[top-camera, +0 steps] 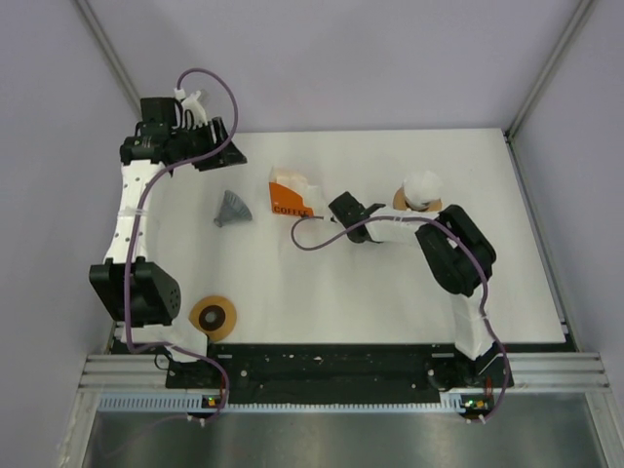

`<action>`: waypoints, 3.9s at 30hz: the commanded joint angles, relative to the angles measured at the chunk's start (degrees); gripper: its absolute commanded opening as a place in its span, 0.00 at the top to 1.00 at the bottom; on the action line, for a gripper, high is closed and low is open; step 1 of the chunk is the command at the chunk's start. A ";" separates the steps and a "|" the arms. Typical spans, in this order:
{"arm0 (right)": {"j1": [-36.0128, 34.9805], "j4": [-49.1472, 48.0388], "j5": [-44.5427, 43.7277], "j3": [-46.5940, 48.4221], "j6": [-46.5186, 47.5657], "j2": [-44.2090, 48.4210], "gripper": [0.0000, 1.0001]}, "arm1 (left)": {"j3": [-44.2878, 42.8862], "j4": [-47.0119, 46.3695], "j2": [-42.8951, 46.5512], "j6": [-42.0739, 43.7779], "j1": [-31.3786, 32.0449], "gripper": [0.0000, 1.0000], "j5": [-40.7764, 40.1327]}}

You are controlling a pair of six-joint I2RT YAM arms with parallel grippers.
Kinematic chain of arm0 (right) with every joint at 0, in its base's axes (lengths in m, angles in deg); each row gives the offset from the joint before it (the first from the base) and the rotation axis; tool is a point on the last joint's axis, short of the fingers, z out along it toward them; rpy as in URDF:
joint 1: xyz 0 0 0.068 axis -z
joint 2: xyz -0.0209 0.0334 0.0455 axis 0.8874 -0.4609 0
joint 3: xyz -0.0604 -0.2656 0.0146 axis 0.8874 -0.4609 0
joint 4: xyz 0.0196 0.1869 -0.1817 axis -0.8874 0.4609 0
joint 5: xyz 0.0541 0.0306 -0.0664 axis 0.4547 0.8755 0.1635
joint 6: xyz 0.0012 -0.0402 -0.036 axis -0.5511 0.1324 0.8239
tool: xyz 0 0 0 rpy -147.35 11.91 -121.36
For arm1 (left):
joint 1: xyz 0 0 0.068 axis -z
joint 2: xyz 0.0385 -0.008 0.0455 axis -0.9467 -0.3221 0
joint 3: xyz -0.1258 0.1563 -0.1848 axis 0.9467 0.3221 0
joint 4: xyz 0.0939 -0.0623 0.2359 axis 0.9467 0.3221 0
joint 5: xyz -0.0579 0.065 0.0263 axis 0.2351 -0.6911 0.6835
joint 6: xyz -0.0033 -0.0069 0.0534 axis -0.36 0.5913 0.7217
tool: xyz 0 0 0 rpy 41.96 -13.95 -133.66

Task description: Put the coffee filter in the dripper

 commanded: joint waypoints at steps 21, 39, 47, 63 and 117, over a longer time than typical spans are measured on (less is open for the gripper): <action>-10.02 6.29 13.06 6.50 -13.94 21.40 0.57 | 16.72 16.82 23.56 28.93 -20.12 0.25 -30.38; -11.25 4.54 27.13 -4.14 -23.61 37.32 0.41 | 33.79 6.97 23.84 36.32 -40.61 0.32 -33.83; -11.25 4.54 27.31 -5.63 -23.79 37.67 0.40 | 34.15 5.64 17.43 35.53 -41.05 0.40 -36.98; -11.34 4.54 27.22 -6.43 -23.87 38.02 0.39 | 32.13 8.71 15.75 33.94 -41.14 1.00 -27.32; 0.52 -0.47 28.27 -15.39 -42.33 57.97 0.22 | 7.78 5.73 -11.14 19.27 43.06 0.87 -32.68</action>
